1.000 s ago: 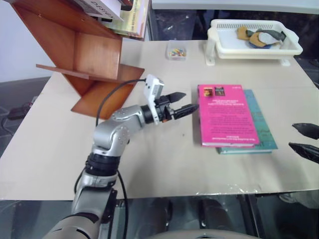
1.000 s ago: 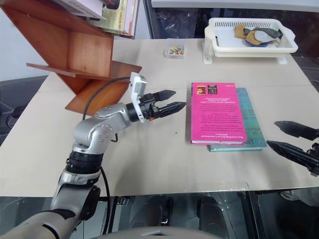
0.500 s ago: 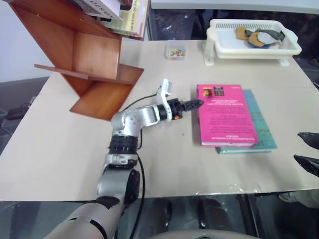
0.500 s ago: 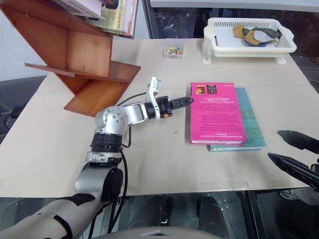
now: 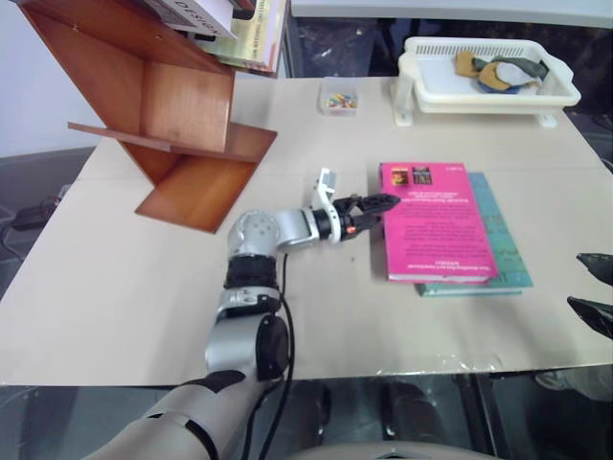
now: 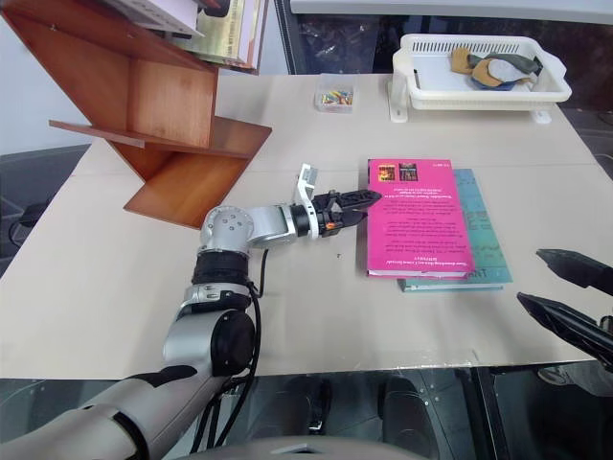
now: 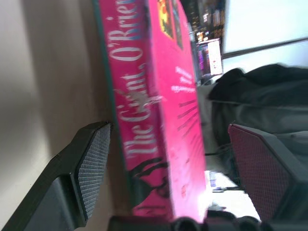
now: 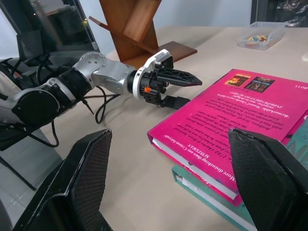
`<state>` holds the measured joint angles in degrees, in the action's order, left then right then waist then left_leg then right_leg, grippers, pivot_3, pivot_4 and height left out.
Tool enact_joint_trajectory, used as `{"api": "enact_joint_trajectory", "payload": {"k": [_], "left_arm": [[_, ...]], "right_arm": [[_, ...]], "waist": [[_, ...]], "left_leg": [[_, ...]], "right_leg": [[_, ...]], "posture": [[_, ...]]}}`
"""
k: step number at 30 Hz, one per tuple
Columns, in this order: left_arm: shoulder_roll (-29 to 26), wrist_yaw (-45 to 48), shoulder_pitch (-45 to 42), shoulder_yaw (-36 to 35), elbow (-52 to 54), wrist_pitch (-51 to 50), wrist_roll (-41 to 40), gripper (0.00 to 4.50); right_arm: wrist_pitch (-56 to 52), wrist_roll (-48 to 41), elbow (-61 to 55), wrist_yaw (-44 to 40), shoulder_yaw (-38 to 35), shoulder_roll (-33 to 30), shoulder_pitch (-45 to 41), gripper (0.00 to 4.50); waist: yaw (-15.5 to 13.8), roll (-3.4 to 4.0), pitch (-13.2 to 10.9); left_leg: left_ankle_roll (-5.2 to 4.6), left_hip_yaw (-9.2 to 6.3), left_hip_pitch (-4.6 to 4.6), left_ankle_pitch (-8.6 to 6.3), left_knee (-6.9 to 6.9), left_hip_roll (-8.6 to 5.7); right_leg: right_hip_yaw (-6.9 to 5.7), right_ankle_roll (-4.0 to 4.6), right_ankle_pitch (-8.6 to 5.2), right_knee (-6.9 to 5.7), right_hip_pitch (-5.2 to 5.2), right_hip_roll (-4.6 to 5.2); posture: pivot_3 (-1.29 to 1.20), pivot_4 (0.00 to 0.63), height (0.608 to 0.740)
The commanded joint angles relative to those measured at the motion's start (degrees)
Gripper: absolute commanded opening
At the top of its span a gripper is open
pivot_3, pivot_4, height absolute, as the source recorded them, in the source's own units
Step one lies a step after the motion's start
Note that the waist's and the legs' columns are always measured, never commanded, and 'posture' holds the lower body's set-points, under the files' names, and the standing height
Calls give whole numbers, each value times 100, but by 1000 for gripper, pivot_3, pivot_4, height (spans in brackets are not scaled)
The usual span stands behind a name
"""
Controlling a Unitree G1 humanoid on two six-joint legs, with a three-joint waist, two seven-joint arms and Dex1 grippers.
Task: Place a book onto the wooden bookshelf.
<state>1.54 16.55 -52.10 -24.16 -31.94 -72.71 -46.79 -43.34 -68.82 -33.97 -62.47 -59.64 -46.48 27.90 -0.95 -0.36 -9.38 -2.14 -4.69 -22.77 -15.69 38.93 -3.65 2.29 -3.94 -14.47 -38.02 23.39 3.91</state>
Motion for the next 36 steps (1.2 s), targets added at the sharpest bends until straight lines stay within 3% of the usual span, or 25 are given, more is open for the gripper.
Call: {"api": "enact_joint_trajectory", "payload": {"k": [1,7,28,31,36], "left_arm": [[189,-143,-185,-239,-266,-154,-240,4233],[291,-139,-357,-446,-616,-411,-385,4233],[255,379,-304,-121,-1337,-692,-83,4233],[240,453,-333,-129,-1460,-612,-44,3434],[231,566,-372,-139,-1624,-505,-15,1037]], "right_arm": [[121,-192,-137,0,-383,-98,63,3934],[115,-326,-217,-1,-469,-127,146,3934],[220,-353,-331,80,-427,-211,191,3934],[222,-358,-345,88,-453,-211,212,3934],[226,-346,-328,86,-473,-240,218,3934]], "waist": [[-1,-2,-2],[7,-7,-4],[3,-8,-3],[3,-7,-1],[3,-8,0]], "left_leg": [[0,0,0,0,0,-1],[0,0,-1,0,0,-2],[1,0,0,0,0,-4],[1,0,0,0,0,-4],[1,0,1,0,0,-4]], "right_leg": [[0,0,0,0,0,0],[0,-1,0,0,0,0],[0,-2,0,0,0,3],[0,-2,0,0,0,4],[0,-3,0,0,-1,4]], "posture": [[0,150,740],[0,150,740],[0,150,740],[0,150,740],[0,150,740]]}}
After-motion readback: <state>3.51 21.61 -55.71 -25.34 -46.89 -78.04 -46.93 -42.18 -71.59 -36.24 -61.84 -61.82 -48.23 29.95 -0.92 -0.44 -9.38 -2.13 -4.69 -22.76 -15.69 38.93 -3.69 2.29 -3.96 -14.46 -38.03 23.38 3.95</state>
